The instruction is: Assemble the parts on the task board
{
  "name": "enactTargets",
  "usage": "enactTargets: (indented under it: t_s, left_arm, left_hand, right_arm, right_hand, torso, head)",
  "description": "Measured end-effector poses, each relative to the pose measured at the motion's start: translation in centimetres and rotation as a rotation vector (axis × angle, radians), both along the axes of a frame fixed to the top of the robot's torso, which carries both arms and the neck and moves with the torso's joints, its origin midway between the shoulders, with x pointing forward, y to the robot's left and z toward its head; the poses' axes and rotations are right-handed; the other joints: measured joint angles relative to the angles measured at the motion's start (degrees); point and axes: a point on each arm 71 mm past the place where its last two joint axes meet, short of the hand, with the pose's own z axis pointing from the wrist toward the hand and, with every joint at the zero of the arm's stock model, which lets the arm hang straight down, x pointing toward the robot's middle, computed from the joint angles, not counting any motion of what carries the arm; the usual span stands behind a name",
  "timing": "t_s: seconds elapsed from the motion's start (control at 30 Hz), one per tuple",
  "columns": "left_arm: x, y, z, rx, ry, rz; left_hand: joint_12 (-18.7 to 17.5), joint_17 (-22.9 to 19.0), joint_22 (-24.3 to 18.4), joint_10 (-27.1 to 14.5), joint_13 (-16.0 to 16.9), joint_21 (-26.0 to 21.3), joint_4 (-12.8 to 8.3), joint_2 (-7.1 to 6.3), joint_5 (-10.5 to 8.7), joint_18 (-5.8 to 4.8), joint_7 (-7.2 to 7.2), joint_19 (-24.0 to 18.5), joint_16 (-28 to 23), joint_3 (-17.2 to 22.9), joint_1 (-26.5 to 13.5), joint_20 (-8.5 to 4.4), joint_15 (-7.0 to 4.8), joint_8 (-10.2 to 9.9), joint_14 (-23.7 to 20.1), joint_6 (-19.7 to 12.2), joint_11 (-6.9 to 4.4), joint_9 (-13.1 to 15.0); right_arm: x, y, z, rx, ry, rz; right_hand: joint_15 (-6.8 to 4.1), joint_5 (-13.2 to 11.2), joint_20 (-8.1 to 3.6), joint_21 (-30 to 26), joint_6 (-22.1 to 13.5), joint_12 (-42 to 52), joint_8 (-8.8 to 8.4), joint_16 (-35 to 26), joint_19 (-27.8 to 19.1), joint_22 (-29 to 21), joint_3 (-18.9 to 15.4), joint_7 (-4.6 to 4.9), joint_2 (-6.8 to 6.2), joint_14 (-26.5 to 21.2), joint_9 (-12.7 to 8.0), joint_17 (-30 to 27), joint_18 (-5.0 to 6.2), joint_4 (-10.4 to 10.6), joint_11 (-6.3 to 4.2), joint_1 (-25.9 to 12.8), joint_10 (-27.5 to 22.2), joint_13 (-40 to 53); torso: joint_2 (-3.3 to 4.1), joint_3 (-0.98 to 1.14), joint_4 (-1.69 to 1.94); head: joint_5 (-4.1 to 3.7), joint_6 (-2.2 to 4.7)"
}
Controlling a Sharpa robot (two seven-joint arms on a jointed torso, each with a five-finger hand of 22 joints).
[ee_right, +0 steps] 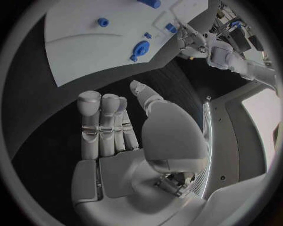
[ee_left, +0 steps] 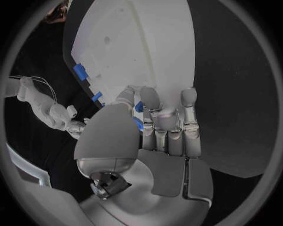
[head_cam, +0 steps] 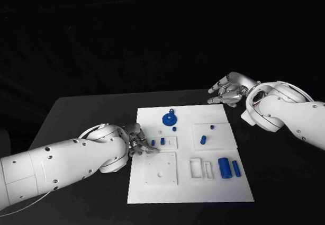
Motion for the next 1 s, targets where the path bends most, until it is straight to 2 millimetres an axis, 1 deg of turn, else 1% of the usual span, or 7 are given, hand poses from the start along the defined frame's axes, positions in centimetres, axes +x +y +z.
enactTargets:
  t_s: [0.03, 0.33, 0.5, 0.57, 0.8, 0.9, 1.0]
  left_arm:
    - [0.0, 0.0, 0.1, -0.004, -0.001, 0.001]
    - [0.3, 0.4, 1.6, -0.065, -0.013, 0.016]
    - [0.5, 0.7, 2.7, -0.106, -0.014, 0.03]
    - [0.7, 0.9, 3.4, -0.121, -0.011, 0.034]
    - [1.1, 2.3, 5.6, -0.13, 0.019, 0.029]
    - [1.4, 3.0, 6.5, -0.127, 0.028, 0.03]
    - [1.6, 3.4, 7.1, -0.13, 0.033, 0.034]
  left_hand:
    - [-1.16, -1.64, 0.0, 0.04, -0.54, -0.56, -0.49, 0.4, 0.08, 0.0, 0.36, -0.1, -1.24, 0.05, 0.4, 0.1, 0.13, -0.85, -0.43, -0.97, 0.48, -0.76]
    - [-5.81, -4.75, -0.01, -0.12, -1.81, -3.45, -1.86, 0.5, 0.62, 0.0, 2.13, -0.1, -3.79, -0.46, 0.4, 0.1, 0.54, -4.36, -1.24, -4.97, 1.12, -5.59]
    - [-8.02, -5.89, -0.01, -0.04, -1.77, -5.18, -2.79, 1.02, 0.62, 0.0, 3.06, -0.1, -4.0, -0.95, -0.19, 0.1, 0.94, -4.47, -2.25, -7.13, 1.62, -8.22]
    - [-9.42, -6.5, -0.01, -0.06, -1.9, -6.33, -3.04, 1.01, 0.11, 0.0, 3.66, -0.71, -4.95, -1.2, -0.62, 0.71, 1.33, -5.2, -3.46, -8.88, 2.02, -9.23]
    - [-19.51, -11.6, -4.83, -1.35, -6.08, -14.54, -5.87, 2.38, -0.57, 0.0, 6.18, -1.96, -13.94, -2.3, -0.89, 2.55, 3.44, -6.47, -6.15, -14.62, 4.18, -17.91]
    - [-23.73, -12.64, -7.41, -0.88, -7.68, -18.43, -5.87, 2.67, -0.99, 0.0, 6.67, -0.96, -17.19, -2.3, -1.18, 3.47, 4.01, -5.72, -5.72, -15.12, 4.67, -22.41]
    - [-25.88, -12.67, -8.19, -0.3, -8.13, -21.05, -4.59, 2.67, -1.24, 0.0, 6.7, 0.48, -18.82, -1.97, -1.18, 3.35, 4.32, -4.51, -5.4, -15.49, 4.76, -24.89]
  right_arm:
    - [0.0, 0.0, 0.0, 0.0, 0.0, 0.0]
    - [0.1, -0.1, -0.1, -0.001, 0.002, -0.004]
    - [0.1, -0.2, -0.2, -0.001, 0.003, -0.005]
    - [0.1, -0.2, -0.2, -0.001, 0.003, -0.005]
    - [0.0, -0.3, -0.4, -0.001, 0.006, -0.006]
    - [0.0, -0.3, -0.4, -0.002, 0.007, -0.007]
    - [0.1, -0.3, -0.4, -0.002, 0.007, -0.008]
  right_hand:
    - [0.0, 0.0, 0.0, 0.0, 0.0, 0.0, 0.0, 0.0, 0.0, 0.0, 0.0, 0.0, 0.0, 0.0, 0.0, 0.0, 0.0, 0.0, 0.0, 0.0, 0.0, 0.0]
    - [0.0, 0.0, 0.0, 0.0, 0.0, 0.0, 0.0, 0.0, 0.0, 0.0, 0.0, 0.0, 0.0, 0.0, 0.0, 0.0, 0.0, 0.0, 0.0, 0.0, 0.0, 0.0]
    - [0.0, 0.0, 0.0, 0.0, 0.0, 0.0, 0.0, 0.0, 0.0, -0.01, 0.0, 0.0, 0.23, 0.0, 0.0, 0.0, -0.01, 0.0, 0.0, -0.23, 0.0, 0.01]
    - [0.0, 0.0, 0.0, 0.0, 0.0, 0.0, 0.0, 0.0, 0.0, -0.01, 0.0, 0.0, 0.23, 0.0, 0.0, 0.0, 0.0, 0.0, 0.0, -0.23, 0.0, 0.01]
    - [0.0, 0.23, 0.0, -0.22, 0.0, 0.0, 0.0, 0.0, 0.0, -0.01, 0.0, 0.0, 0.23, 0.0, 0.0, 0.0, -0.01, 0.0, 0.0, -0.22, 0.0, 0.01]
    - [0.0, 0.23, 0.0, -0.22, 0.0, 0.0, 0.0, 0.0, 0.0, -0.01, 0.0, 0.0, 0.23, 0.0, 0.0, 0.0, -0.01, 0.0, 0.0, -0.22, 0.0, 0.01]
    - [0.0, 0.23, 0.0, -0.21, 0.0, 0.0, 0.0, 0.0, 0.0, -0.01, 0.0, 0.0, 0.23, 0.0, 0.0, 0.0, -0.01, 0.0, 0.0, -0.22, 0.0, 0.02]
  torso:
    - [-0.01, 0.0, 0.0]
    - [0.01, 0.01, -0.04]
    - [0.05, 0.02, -0.07]
    - [0.05, 0.02, -0.07]
    - [0.03, 0.02, -0.07]
    - [0.02, 0.05, -0.04]
    - [-0.02, 0.05, 0.0]
  head:
    - [-0.01, 0.02]
    - [0.06, 0.04]
    - [0.06, 0.09]
    - [0.07, 0.12]
    - [0.07, 0.22]
    - [0.07, 0.3]
    - [0.1, 0.33]
